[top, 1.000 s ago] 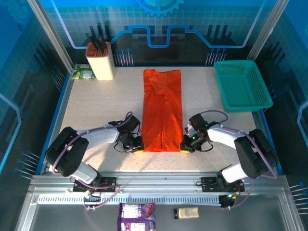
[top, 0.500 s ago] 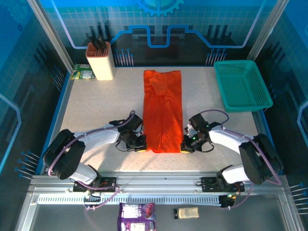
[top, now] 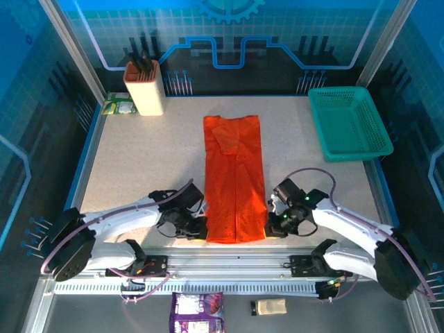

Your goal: Fold the inside-out t-shirt

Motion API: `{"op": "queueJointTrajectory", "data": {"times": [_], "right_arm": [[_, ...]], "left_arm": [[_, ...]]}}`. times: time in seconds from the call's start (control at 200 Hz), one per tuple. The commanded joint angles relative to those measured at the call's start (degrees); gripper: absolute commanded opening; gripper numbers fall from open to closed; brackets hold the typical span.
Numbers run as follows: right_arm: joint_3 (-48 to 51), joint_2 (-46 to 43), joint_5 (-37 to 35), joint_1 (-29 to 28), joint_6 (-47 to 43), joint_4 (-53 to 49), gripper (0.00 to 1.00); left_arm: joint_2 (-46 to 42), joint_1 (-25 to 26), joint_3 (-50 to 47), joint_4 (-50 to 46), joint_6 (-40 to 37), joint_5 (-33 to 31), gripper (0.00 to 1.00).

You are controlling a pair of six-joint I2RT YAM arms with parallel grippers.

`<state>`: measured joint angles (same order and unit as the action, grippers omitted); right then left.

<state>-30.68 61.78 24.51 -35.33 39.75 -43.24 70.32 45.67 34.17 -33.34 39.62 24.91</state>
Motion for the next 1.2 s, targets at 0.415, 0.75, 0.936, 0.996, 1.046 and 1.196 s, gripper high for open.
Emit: {"op": "queueJointTrajectory", "data": {"times": [0.415,0.75,0.936,0.996,1.046,1.196], "right_arm": [[-16.73,-1.61,-4.85,1.17,-1.53,-11.78,0.0],[-38.54,14.07,-7.6,11.23,-10.65,-8.0,0.0],[-49.53,24.35,-7.41,15.31,-13.75,-5.68,0.0],[-52.48,27.91,-6.83,16.39,-14.43,-4.98,0.0],[-55.19,30.91,-6.07,17.16,-14.96,-4.84,0.0],[-64.19,40.16,-4.48,19.7,-15.95,-3.65,0.0]], "left_arm": [[-2.99,-1.02,21.22,-20.14,-5.28,-10.97,0.0],[8.22,-10.43,41.43,-21.04,-17.91,-21.7,0.0],[16.0,-15.85,50.79,-18.17,-23.73,-21.52,0.0],[19.27,-17.36,54.0,-17.43,-25.35,-21.04,0.0],[22.18,-18.47,56.71,-17.21,-26.67,-21.31,0.0],[30.66,-21.76,64.67,-15.96,-30.02,-23.13,0.0]]}}
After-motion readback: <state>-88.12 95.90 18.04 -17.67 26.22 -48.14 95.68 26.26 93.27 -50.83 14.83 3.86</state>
